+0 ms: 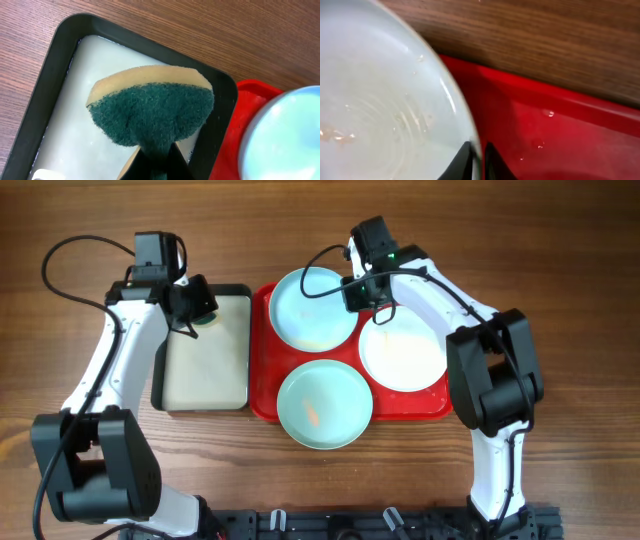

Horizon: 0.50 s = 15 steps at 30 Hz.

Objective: Clean dirty plates on tray and stack at the side
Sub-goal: 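Move the sponge back over the black tray with the left gripper, then lift the blue plate with the right gripper and carry it right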

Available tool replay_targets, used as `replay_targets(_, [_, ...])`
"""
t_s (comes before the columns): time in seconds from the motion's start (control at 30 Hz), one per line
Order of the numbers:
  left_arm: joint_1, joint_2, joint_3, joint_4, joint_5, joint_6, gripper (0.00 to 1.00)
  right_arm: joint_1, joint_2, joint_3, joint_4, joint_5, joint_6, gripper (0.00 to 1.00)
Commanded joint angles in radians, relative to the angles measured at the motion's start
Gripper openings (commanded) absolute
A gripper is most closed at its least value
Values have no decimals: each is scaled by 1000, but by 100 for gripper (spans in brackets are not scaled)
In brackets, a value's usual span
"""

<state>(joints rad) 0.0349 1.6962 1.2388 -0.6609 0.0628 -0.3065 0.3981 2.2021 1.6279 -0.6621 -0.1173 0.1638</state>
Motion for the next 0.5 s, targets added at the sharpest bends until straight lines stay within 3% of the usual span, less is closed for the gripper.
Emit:
replay_targets(0.0, [39, -4, 5, 6, 22, 22, 4, 3, 13, -10, 9, 16, -3, 4])
replay_targets(0.23, [93, -4, 5, -40, 14, 12, 4, 3, -132, 39, 8, 16, 1, 4])
replay_targets(0.47, [150, -4, 5, -56, 3, 11, 4, 40, -257, 39, 72, 13, 111, 4])
